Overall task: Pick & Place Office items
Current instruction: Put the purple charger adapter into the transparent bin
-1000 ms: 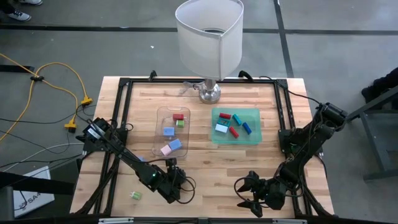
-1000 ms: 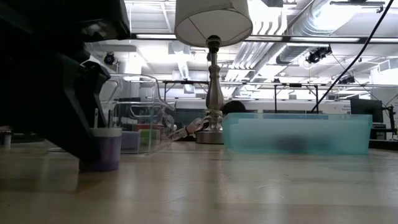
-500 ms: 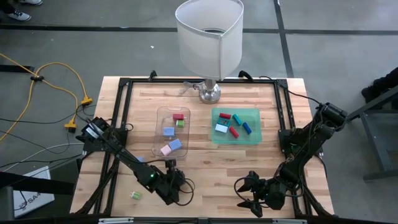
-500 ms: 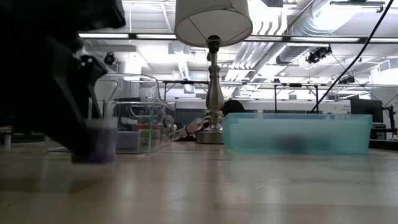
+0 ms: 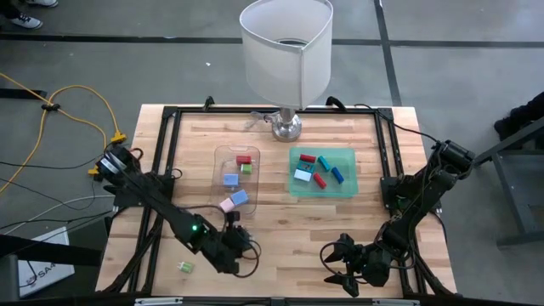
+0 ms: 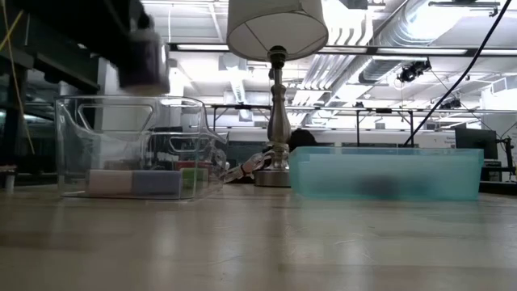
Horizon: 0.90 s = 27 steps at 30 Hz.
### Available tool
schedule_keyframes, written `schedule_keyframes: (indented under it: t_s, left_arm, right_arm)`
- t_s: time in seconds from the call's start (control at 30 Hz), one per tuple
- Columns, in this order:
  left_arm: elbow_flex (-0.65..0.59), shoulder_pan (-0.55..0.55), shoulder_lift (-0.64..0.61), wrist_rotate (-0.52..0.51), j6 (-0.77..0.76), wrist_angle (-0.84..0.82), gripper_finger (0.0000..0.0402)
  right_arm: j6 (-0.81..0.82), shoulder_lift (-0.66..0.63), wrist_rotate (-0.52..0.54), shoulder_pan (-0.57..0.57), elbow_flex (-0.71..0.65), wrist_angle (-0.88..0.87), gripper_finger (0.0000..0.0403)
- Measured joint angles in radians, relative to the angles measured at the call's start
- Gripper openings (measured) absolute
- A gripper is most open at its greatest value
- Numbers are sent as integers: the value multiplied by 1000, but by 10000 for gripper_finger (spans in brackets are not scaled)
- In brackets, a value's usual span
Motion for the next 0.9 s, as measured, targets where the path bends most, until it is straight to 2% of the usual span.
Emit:
schedule_keyframes:
  t_s: [0.33,0.5,0.9]
  left_arm:
    - [0,99,-189,2,0,-178,128]
    - [0,183,-291,28,29,-273,128]
    - [0,485,-321,282,208,-325,127]
  right_arm:
    - [0,0,0,0,0,0,298]
    - [0,0,0,0,0,0,298]
    - [0,0,0,0,0,0,298]
